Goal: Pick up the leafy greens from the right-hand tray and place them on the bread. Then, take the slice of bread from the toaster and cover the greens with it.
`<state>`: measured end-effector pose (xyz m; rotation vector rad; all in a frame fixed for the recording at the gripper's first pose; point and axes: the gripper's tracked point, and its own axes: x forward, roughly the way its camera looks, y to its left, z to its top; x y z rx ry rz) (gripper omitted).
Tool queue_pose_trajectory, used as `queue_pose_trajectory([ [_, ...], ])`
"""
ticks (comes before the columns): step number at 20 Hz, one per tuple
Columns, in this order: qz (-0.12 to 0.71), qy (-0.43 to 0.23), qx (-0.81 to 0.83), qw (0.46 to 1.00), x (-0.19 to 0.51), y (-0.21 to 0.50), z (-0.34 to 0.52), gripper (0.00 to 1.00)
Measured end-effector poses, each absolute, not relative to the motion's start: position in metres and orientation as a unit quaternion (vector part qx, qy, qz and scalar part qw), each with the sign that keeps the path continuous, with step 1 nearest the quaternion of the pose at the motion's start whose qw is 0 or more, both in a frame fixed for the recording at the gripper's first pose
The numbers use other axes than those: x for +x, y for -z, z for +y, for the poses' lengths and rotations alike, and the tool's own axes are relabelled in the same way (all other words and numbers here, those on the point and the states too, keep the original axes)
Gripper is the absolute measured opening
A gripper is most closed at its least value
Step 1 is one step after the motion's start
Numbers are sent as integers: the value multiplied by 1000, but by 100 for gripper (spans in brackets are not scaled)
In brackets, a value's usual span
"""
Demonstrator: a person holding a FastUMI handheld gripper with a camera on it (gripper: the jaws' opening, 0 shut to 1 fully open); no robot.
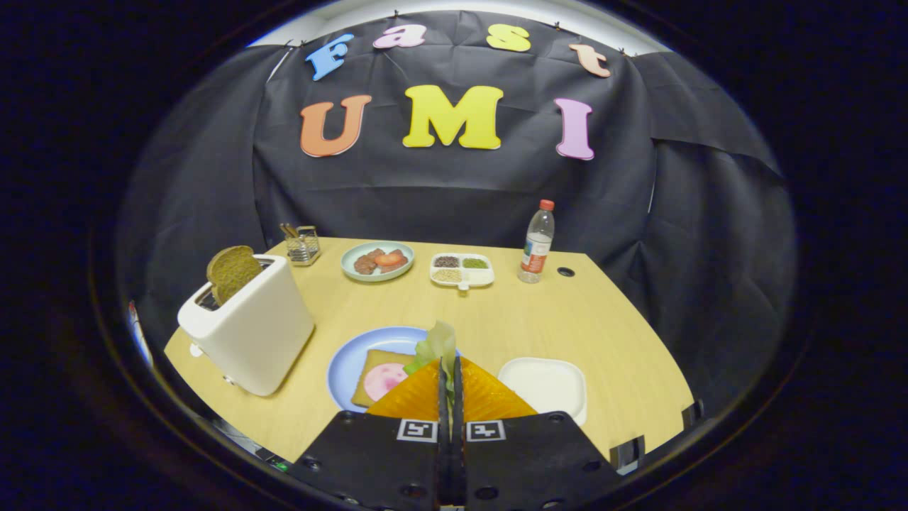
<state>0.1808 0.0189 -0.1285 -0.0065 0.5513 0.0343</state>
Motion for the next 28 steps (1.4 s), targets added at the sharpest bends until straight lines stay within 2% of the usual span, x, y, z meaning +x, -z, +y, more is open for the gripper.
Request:
queue_pose_trajectory([
  [6,264,-74,19,961,177,122,114,0],
  [10,271,-90,10,958,190,142,153,0],
  [19,308,-65,17,949,235,199,119,0],
  [28,312,-34,42,949,265,224,75,3],
])
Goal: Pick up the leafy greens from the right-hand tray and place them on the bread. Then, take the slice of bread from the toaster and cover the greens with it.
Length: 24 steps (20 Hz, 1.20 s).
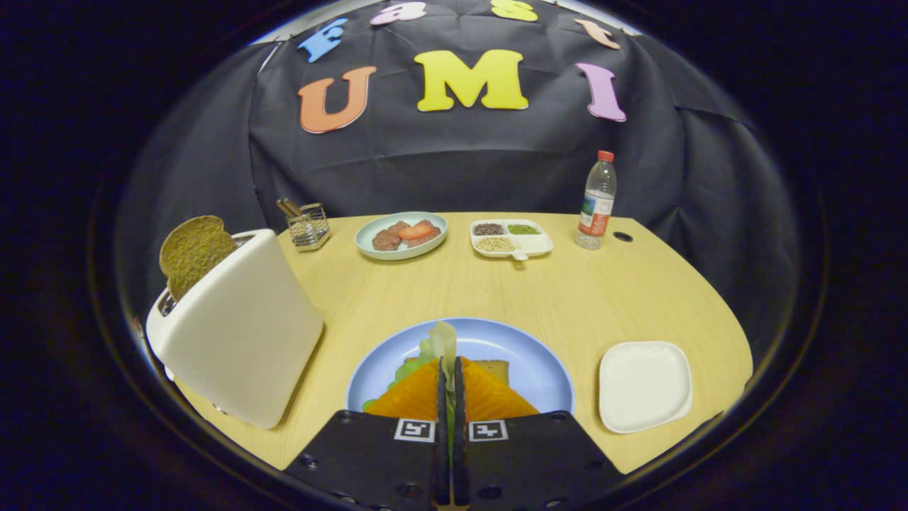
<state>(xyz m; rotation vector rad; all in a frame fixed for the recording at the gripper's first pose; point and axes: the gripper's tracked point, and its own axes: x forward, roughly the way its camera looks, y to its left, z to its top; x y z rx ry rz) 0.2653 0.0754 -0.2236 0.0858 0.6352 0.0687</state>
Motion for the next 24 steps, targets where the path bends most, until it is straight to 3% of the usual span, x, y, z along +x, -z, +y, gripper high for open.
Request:
queue_pose_trajectory([
  [4,303,-20,50,952,270,220,57,17],
  [7,284,-9,61,957,265,211,46,45],
  [10,255,0,46,966,255,189,36,94],
  [24,184,-16,18,983,181,87,99,96],
])
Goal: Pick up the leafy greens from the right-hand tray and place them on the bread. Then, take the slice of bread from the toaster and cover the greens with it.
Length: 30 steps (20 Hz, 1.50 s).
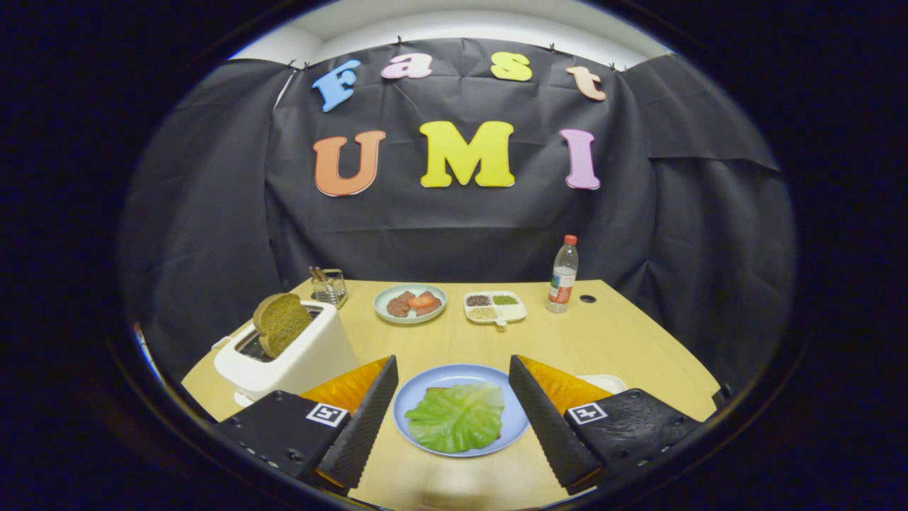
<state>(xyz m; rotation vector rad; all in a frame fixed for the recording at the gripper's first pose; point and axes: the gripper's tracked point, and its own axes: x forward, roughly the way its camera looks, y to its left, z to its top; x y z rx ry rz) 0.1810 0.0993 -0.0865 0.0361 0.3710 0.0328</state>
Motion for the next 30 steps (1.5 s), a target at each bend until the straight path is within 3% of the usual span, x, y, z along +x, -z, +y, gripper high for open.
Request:
queue_pose_trajectory([
  [8,144,-59,21,988,172,45,196,96],
  [15,152,-80,3,985,201,49,271,96],
  [26,182,-31,0,983,262,74,312,96],
  [29,189,-24,0,982,266,76,316,84],
  [30,191,-24,0,981,266,76,317,76],
])
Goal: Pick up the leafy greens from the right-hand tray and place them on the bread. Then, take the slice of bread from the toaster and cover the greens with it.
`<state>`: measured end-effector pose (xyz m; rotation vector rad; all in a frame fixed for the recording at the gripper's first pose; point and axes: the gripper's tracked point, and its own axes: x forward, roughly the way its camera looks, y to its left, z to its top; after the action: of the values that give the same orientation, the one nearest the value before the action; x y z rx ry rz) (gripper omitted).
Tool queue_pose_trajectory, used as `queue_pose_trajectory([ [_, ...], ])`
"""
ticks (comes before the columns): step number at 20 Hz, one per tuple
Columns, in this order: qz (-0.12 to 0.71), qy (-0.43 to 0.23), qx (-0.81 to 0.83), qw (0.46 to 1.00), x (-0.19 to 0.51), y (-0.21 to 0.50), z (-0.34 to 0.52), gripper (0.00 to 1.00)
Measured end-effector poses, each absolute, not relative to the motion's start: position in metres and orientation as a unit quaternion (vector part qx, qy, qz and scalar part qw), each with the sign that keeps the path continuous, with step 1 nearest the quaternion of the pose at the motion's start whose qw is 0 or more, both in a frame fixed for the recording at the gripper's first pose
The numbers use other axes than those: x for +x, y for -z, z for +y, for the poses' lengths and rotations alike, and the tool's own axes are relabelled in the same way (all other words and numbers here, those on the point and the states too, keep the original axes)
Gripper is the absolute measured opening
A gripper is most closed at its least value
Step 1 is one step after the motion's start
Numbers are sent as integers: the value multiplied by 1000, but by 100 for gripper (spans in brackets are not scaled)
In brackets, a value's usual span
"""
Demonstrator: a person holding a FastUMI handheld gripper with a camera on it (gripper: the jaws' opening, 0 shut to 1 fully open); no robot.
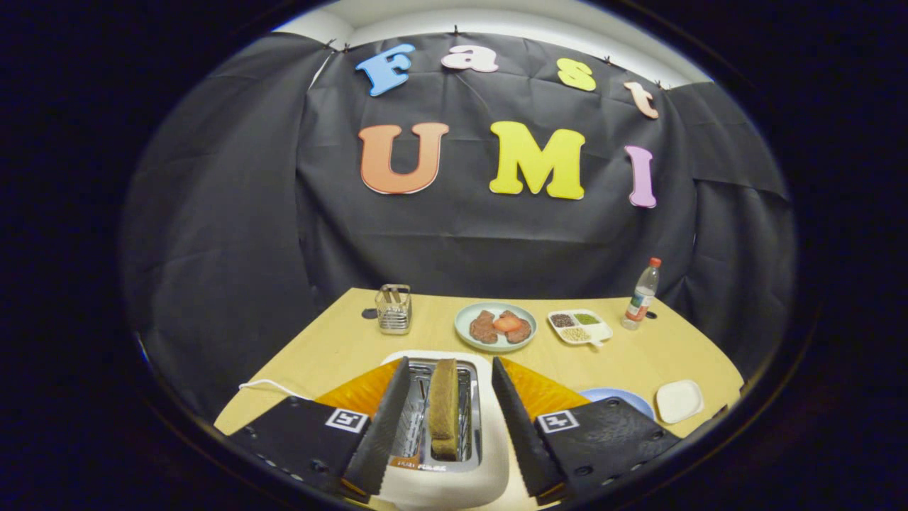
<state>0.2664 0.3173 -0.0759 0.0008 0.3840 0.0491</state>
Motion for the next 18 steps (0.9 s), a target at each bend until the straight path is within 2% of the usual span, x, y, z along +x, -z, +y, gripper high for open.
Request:
queue_pose_trajectory([
  [4,202,-20,9,979,268,82,321,41],
  [6,215,-19,6,976,268,87,321,35],
  [8,227,-28,17,973,270,96,324,35],
  [10,230,-36,28,972,270,93,326,13],
  [13,230,-37,25,972,266,85,322,12],
  [14,228,-38,23,973,265,85,320,4],
  [18,202,-46,23,978,260,59,316,4],
])
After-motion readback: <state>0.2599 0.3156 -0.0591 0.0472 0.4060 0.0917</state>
